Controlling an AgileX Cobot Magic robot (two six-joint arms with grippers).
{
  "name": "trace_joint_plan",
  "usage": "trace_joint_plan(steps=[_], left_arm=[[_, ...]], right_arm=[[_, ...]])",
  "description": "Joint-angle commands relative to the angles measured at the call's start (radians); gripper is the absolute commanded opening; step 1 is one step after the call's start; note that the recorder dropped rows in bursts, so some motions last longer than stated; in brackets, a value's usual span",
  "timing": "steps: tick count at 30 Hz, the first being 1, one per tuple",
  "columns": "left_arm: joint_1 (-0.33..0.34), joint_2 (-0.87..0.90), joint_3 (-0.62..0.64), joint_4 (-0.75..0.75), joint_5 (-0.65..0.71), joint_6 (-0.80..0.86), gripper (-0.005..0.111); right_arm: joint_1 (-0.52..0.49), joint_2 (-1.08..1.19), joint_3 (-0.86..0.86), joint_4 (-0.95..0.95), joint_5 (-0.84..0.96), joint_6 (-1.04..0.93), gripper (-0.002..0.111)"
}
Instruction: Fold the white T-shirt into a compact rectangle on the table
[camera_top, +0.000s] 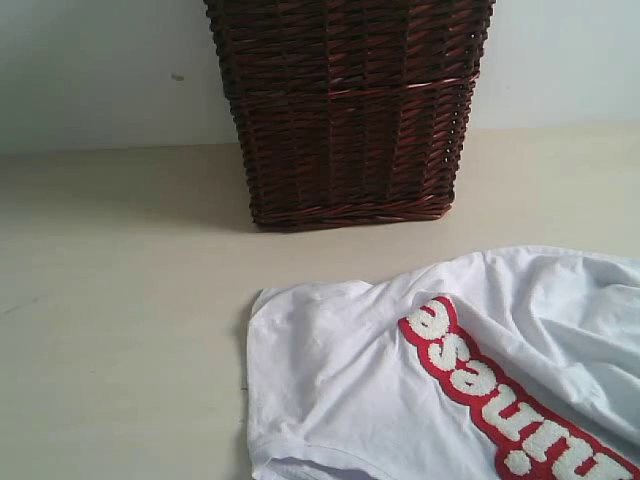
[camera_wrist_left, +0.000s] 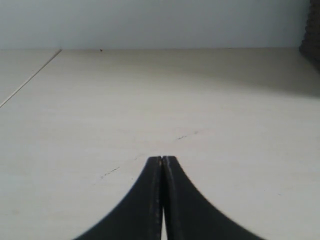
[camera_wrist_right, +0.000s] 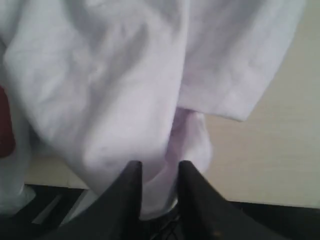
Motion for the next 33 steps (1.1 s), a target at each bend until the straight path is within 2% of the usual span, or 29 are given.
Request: trace_joint_plan(steps=[1, 5, 11, 13, 16, 20, 23, 28, 33], left_arm=[[0.003, -0.002, -0.002, -0.004, -0.007, 0.001, 0.0], [0.003, -0.002, -0.002, -0.004, -0.007, 0.001, 0.0], [0.003, -0.002, -0.002, -0.004, -0.007, 0.001, 0.0], [0.003, -0.002, -0.002, -0.004, -0.007, 0.001, 0.0], [0.003, -0.002, -0.002, -0.004, -0.007, 0.001, 0.0], [0.003, -0.002, -0.002, -0.004, -0.007, 0.001, 0.0], [0.003, -0.002, -0.002, -0.004, -0.007, 0.001, 0.0], [0.003, -0.002, -0.002, -0.004, -0.007, 0.001, 0.0], [0.003, -0.002, -0.002, -0.004, -0.007, 0.001, 0.0]], right_arm=[[0.001, -0.018, -0.003, 0.119, -0.076, -0.012, 0.052], [0.001, -0.064, -0.003, 0.288, -0.094, -0.012, 0.052], [0.001, -0.073, 0.005, 0.466, 0.03, -0.058, 0.046], [0.013, -0.046, 0.023, 0.524, 0.05, -0.13, 0.043], [0.085, 0.006, 0.058, 0.559, -0.014, -0.253, 0.028], [0.245, 0.122, 0.075, 0.575, -0.212, -0.285, 0.001], [0.386, 0.216, 0.075, 0.575, -0.36, -0.282, 0.0], [0.67, 0.368, 0.075, 0.655, -0.492, -0.282, 0.0], [0.873, 0.467, 0.075, 0.721, -0.634, -0.265, 0.0]])
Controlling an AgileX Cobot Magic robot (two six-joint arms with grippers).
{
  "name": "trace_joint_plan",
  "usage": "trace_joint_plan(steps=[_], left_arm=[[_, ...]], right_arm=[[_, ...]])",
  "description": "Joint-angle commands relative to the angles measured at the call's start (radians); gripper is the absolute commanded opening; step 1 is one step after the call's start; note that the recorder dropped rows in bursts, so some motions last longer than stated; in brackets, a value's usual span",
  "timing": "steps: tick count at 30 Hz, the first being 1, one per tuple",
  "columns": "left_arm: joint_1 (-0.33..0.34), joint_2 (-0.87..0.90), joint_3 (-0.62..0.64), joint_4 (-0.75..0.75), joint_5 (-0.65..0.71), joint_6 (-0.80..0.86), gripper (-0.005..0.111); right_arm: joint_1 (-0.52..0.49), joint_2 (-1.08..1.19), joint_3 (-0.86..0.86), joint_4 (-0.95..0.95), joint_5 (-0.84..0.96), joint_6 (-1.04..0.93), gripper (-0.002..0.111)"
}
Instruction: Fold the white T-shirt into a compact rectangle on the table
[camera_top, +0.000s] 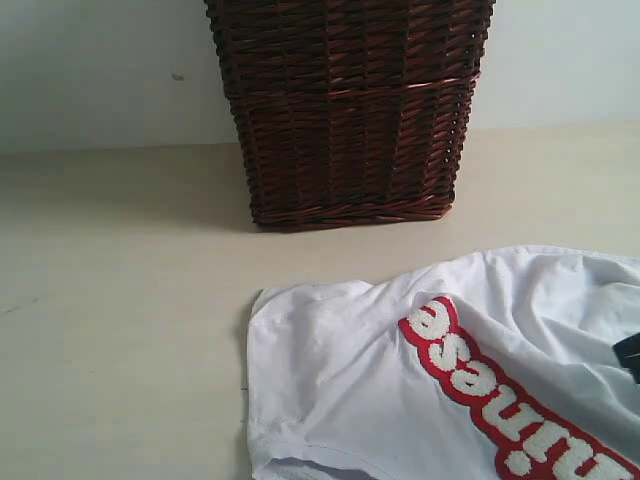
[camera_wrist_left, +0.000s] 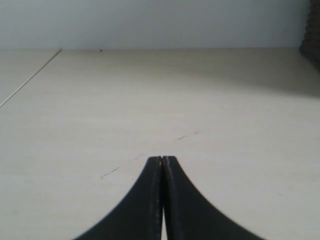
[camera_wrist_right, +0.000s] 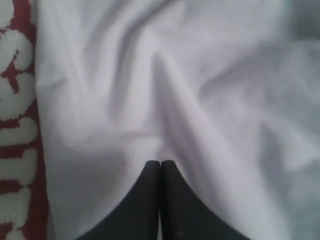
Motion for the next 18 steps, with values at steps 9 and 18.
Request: trace_joint_plan(steps=[9, 18], left_arm=[[0.003, -0.002, -0.002, -0.004, -0.007, 0.001, 0.0], [0.003, -0.002, -0.002, -0.004, -0.007, 0.001, 0.0]], right_arm=[[0.438, 0.24, -0.051, -0.01, -0.273, 0.084, 0.0], [0.648, 0.368, -0.275, -0.299, -0.231, 0.483, 0.0]])
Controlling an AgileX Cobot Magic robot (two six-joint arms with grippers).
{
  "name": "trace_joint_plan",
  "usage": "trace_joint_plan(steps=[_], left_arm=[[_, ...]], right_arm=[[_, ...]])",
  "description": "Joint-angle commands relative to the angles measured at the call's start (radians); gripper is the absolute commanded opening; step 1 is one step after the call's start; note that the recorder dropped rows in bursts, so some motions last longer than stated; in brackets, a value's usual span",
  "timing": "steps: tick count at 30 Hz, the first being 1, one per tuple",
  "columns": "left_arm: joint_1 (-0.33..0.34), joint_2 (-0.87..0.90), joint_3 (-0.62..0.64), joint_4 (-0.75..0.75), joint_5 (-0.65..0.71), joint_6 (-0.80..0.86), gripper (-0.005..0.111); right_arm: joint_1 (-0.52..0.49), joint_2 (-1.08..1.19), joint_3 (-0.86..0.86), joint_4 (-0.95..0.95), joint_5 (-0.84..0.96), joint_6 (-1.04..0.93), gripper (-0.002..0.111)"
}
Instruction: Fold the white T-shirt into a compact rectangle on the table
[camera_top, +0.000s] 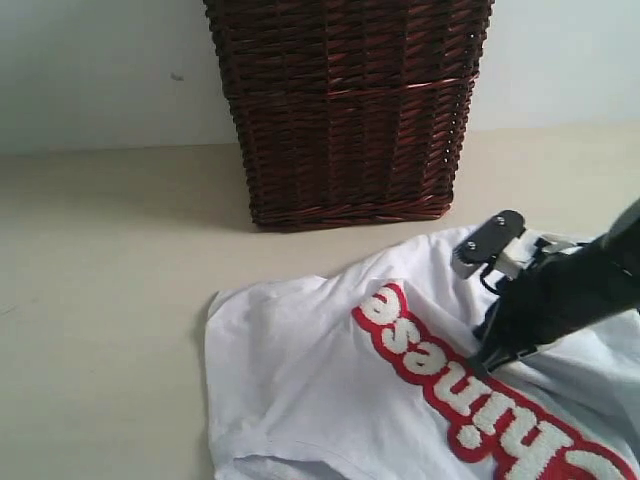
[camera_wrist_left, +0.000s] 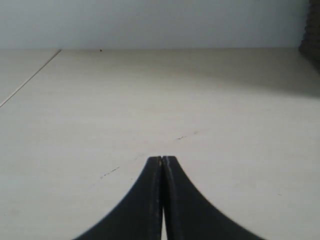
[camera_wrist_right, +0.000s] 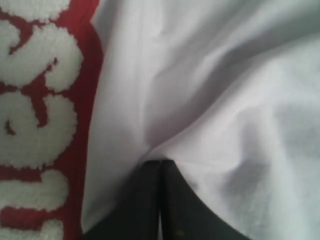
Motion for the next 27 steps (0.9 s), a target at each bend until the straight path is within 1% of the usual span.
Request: trace_joint_plan(steps=[1, 3, 6, 10, 12, 14, 17, 18, 19, 21, 22, 23, 25, 27], left_arm=[[0.003, -0.002, -0.002, -0.004, -0.007, 0.001, 0.0], [0.003, -0.002, -0.002, -0.004, -0.007, 0.001, 0.0], [0.003, -0.002, -0.002, -0.004, -0.007, 0.001, 0.0], [0.003, -0.002, -0.002, -0.004, -0.007, 0.001, 0.0], [0.003, -0.002, -0.002, -0.004, -0.007, 0.001, 0.0], [0.003, -0.002, -0.002, -0.004, -0.007, 0.001, 0.0], [0.003, -0.002, -0.002, -0.004, -0.007, 0.001, 0.0], [0.003, -0.002, -0.002, -0.004, -0.007, 0.001, 0.0], [0.003, -0.002, -0.002, -0.004, -0.007, 0.001, 0.0], [0.003, -0.002, -0.002, -0.004, -0.007, 0.001, 0.0], [0.003, -0.002, -0.002, -0.004, -0.007, 0.001, 0.0], [0.003, -0.002, -0.002, -0.004, -0.007, 0.001, 0.0], [0.003, -0.002, -0.002, -0.004, -0.007, 0.001, 0.0], [0.003, -0.002, -0.002, -0.004, -0.007, 0.001, 0.0]], right_arm=[[0.088, 0.1, -0.111, -0.167, 0.077, 0.226, 0.0], [0.12, 0.124, -0.173, -0.229, 0.108, 0.321, 0.0], [0.143, 0.131, -0.233, -0.256, 0.136, 0.379, 0.0], [0.127, 0.049, -0.241, -0.256, 0.136, 0.42, 0.0], [0.092, -0.02, -0.241, -0.263, 0.173, 0.418, 0.005], [0.046, -0.087, -0.241, -0.281, 0.227, 0.4, 0.014], [-0.062, -0.198, -0.241, -0.31, 0.322, 0.338, 0.029], [-0.102, -0.233, -0.241, -0.31, 0.375, 0.307, 0.032], [-0.141, -0.266, -0.237, -0.312, 0.445, 0.262, 0.032], [-0.192, -0.315, -0.211, -0.324, 0.6, 0.085, 0.029], [-0.202, -0.332, -0.186, -0.343, 0.677, 0.002, 0.025], [-0.202, -0.341, -0.162, -0.372, 0.726, -0.035, 0.021], [-0.177, -0.344, -0.086, -0.394, 0.759, -0.01, 0.011], [-0.125, -0.339, -0.015, -0.394, 0.73, 0.066, 0.002]])
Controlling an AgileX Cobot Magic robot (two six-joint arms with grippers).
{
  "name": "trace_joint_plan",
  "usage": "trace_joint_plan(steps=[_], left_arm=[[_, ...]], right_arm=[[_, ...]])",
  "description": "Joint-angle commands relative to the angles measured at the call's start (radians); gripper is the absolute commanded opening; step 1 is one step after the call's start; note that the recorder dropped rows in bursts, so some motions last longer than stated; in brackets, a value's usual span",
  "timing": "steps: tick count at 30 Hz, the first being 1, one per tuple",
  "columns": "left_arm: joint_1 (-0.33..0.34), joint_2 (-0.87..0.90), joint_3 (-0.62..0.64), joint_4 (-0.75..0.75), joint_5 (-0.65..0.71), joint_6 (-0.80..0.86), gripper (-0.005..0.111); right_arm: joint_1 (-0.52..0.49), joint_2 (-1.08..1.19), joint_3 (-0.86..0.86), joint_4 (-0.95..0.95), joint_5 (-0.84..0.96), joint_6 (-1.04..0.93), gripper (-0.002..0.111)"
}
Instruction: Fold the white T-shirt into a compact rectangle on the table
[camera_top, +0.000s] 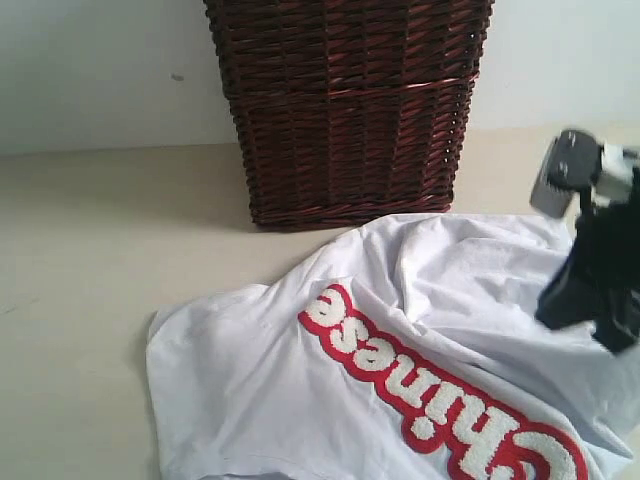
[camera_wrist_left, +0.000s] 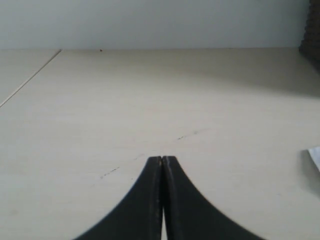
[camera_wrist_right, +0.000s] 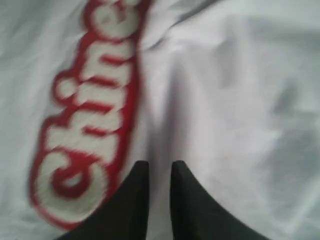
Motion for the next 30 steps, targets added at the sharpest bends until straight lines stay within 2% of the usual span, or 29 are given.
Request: trace_joint_plan(steps=[1, 5, 10, 16, 21, 25, 30], left_arm=[[0.003, -0.002, -0.002, -0.004, -0.007, 0.001, 0.0], [0.003, -0.002, -0.002, -0.004, -0.007, 0.001, 0.0], [0.003, -0.002, -0.002, -0.004, -0.007, 0.001, 0.0], [0.003, -0.002, -0.002, -0.004, -0.007, 0.001, 0.0], [0.003, -0.002, -0.002, -0.004, -0.007, 0.001, 0.0], [0.003, -0.002, -0.002, -0.004, -0.007, 0.001, 0.0], [0.003, -0.002, -0.002, -0.004, -0.007, 0.001, 0.0]], right_arm=[[0.093, 0.002, 0.154, -0.03, 0.022, 0.087, 0.0], [0.214, 0.029, 0.224, -0.084, -0.07, 0.311, 0.0], [0.348, 0.136, 0.231, -0.189, -0.174, 0.522, 0.0], [0.546, 0.234, 0.214, -0.059, -0.217, 0.533, 0.0], [0.689, 0.29, 0.099, 0.052, -0.24, 0.508, 0.0], [0.731, 0.33, -0.032, 0.059, -0.238, 0.52, 0.0], [0.729, 0.286, -0.093, 0.003, -0.229, 0.525, 0.0]])
